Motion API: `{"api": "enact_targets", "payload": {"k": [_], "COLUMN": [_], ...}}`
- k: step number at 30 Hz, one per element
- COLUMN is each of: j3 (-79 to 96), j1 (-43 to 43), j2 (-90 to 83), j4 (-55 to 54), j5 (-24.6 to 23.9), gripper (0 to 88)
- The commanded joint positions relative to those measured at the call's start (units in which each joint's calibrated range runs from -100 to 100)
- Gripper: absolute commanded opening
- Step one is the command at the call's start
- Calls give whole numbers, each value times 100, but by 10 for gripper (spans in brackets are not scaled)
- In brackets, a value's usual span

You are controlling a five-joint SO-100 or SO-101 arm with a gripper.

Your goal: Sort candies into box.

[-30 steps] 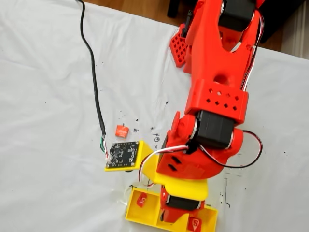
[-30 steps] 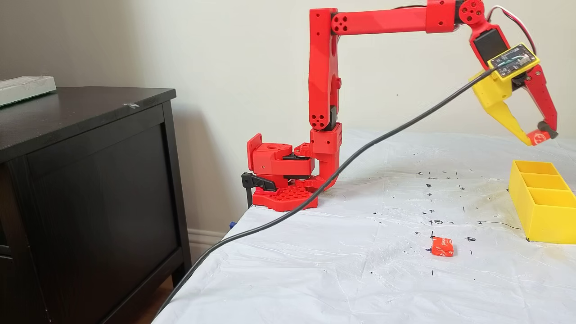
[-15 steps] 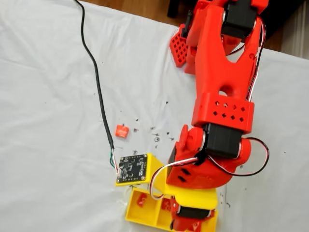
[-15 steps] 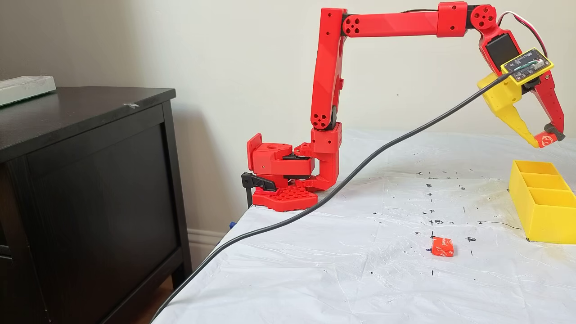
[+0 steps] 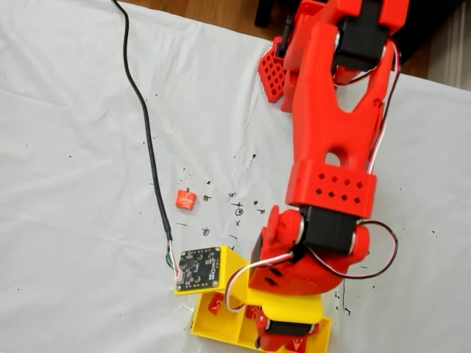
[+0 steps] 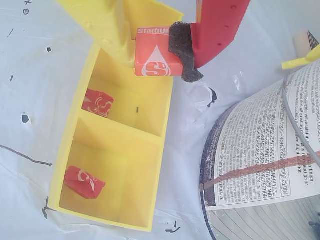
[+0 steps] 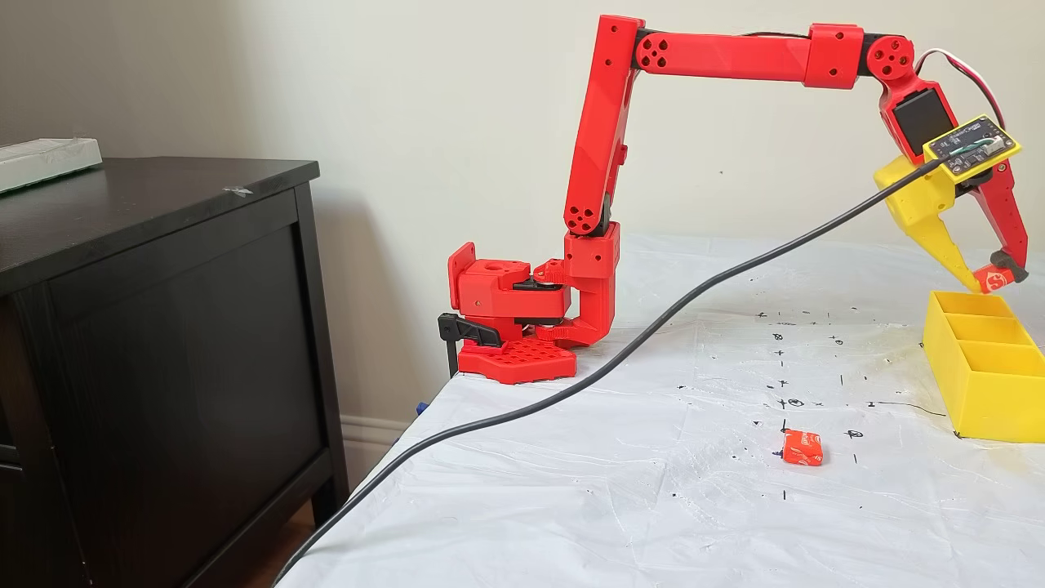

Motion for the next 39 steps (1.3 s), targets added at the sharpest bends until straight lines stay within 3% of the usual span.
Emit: {"api": "enact_targets", "payload": {"k": [1,11,21,24,27,33,35,37,39], "j3": [-185,-285,-267,-303,-303,-285,-221,-176,-148], "j1": [-32,13,50,50,50,77,86,113,140], "j2": [-132,106,72,80,47,-182,-293,-386,-462], "j4": [-155,-253,-105,-48,-40,99,99,148,197], "j5": [63,161,20,-34,-39,-49,-24,-39,-44], "gripper": [2,15,409,438,429,331,246,57,25]}}
